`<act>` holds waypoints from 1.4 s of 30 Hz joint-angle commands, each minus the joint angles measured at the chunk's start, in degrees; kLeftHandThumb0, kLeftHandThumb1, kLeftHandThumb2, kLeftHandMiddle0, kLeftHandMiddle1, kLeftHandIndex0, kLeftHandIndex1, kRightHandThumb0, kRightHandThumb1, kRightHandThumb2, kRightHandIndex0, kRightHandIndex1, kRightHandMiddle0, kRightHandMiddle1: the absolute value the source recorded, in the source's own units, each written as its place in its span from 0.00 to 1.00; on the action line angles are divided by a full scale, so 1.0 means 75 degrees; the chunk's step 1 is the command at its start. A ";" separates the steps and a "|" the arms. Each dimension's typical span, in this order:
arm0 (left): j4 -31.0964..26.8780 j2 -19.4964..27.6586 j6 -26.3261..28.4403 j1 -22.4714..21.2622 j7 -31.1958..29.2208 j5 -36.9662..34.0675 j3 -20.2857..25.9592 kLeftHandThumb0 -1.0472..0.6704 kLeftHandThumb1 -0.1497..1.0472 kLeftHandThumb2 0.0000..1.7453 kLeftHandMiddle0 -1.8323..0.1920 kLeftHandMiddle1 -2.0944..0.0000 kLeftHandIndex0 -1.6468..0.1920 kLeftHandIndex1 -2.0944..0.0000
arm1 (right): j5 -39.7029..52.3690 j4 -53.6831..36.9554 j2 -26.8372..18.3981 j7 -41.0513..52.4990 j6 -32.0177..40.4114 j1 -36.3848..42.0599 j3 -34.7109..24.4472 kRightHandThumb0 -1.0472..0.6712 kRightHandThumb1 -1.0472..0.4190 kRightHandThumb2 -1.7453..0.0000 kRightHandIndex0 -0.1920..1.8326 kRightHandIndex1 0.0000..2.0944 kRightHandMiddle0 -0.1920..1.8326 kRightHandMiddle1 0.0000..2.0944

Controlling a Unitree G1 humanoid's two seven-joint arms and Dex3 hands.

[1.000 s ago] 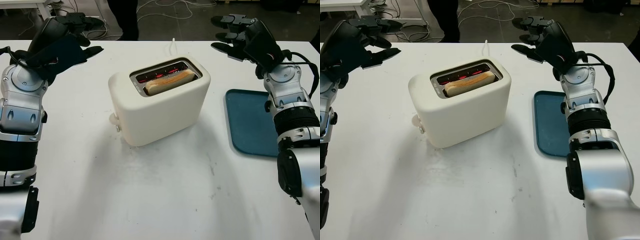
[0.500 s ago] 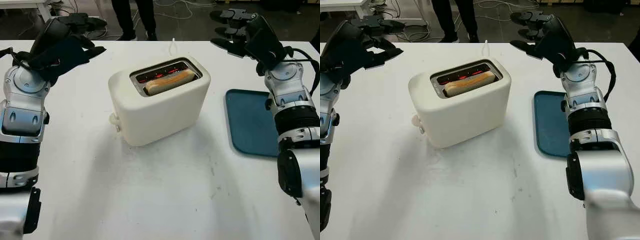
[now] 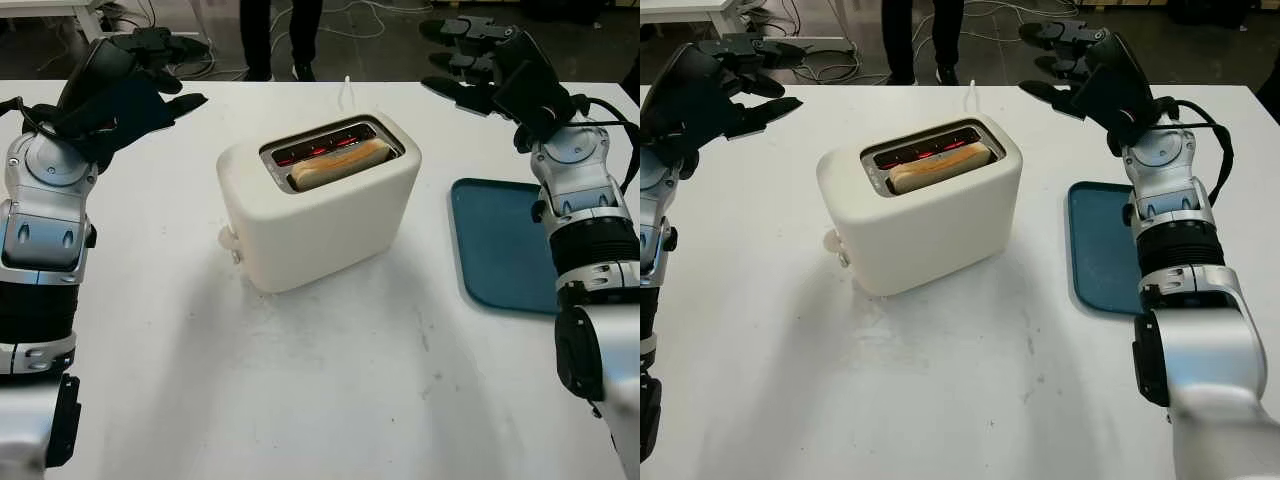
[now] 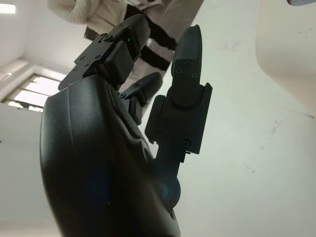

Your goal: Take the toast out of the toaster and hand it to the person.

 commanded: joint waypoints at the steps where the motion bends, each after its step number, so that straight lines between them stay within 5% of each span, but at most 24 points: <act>1: 0.0052 -0.0060 -0.0060 -0.0034 0.0107 -0.0043 0.0111 0.32 0.89 0.10 0.84 0.47 0.63 0.85 | 0.0126 -0.0095 -0.0005 0.0058 0.0071 0.0063 -0.0042 0.34 0.09 0.93 0.39 0.01 0.38 0.00; 42: 0.0022 -0.0062 -0.0087 0.0120 0.0205 0.0074 0.0192 0.36 0.89 0.10 0.82 0.45 0.68 0.77 | 0.0124 -0.0376 0.0030 0.0099 0.0304 0.0238 -0.0059 0.37 0.09 0.92 0.37 0.00 0.36 0.00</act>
